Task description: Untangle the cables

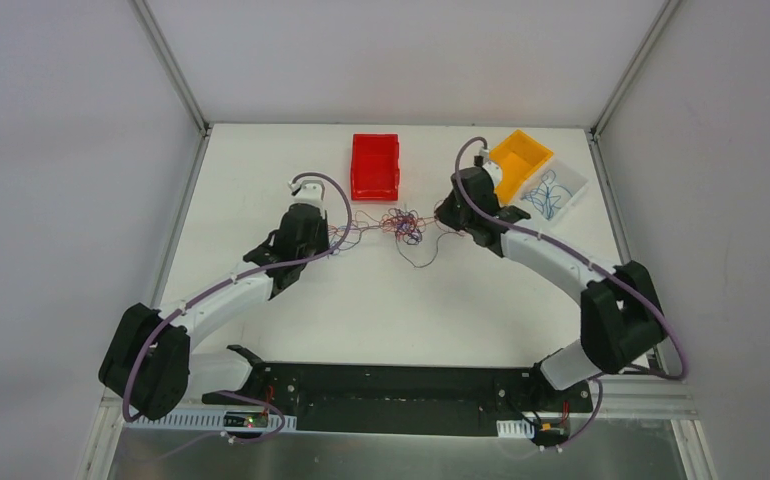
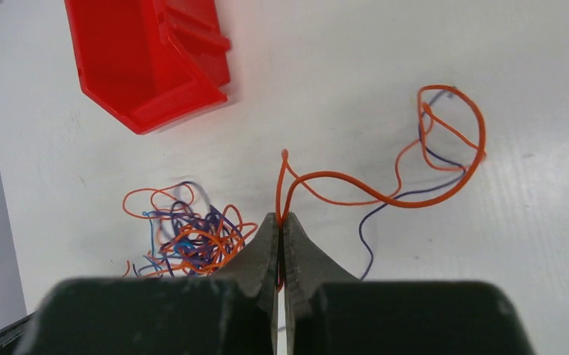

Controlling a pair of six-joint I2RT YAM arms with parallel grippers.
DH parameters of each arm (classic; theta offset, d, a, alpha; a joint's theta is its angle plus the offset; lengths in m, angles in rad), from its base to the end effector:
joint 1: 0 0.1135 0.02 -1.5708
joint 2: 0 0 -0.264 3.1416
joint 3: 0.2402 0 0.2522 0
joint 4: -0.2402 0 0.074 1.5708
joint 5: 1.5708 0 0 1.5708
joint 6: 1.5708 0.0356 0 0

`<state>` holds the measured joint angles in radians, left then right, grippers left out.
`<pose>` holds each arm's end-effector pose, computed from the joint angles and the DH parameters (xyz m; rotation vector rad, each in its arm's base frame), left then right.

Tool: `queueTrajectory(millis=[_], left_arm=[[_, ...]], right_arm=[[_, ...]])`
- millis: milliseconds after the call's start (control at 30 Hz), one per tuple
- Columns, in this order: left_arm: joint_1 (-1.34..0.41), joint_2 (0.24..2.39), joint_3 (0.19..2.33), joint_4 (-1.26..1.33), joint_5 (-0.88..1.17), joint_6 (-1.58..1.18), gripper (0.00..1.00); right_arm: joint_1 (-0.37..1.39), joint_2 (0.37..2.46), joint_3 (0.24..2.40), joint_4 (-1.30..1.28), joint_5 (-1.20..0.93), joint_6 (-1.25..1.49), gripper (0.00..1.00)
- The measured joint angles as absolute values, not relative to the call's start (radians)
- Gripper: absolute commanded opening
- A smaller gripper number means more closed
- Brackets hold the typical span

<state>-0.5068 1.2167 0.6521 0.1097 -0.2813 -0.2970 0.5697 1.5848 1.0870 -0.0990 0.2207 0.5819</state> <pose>0.2362 -0.1198 0.2332 0.0338 2.0136 -0.2283 0.3053 0.1863 0.2521 0.1411 2.1777 0.4257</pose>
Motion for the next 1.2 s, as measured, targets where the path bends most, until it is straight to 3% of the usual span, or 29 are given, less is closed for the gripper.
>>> queueTrajectory(millis=[267,600,800,967,1000,1100,1200], left_arm=[[-0.518,1.183,0.652,0.101,-0.387,-0.353,0.0],[-0.516,1.104,0.613,0.015,-0.73,-0.468,0.0],[-0.515,1.102,0.612,-0.015,-0.789,-0.486,0.01],[-0.515,1.111,0.612,0.016,-0.604,-0.399,0.68],[-0.515,1.114,0.612,0.03,-0.553,-0.385,0.76],[-0.516,1.119,0.612,0.082,-0.397,-0.336,0.86],[-0.521,1.122,0.607,0.132,-0.281,-0.3,0.89]], right_arm=[[0.507,1.272,0.869,-0.088,0.338,0.557,0.0],[0.359,0.854,0.654,-0.135,0.651,0.6,0.0],[0.344,0.81,0.627,-0.142,0.622,0.588,0.0],[0.342,0.85,0.633,-0.128,0.397,0.522,0.0],[0.342,0.857,0.637,-0.12,0.327,0.505,0.0],[0.342,0.867,0.666,-0.114,0.159,0.474,0.0],[0.35,0.89,0.73,-0.116,0.012,0.459,0.0]])
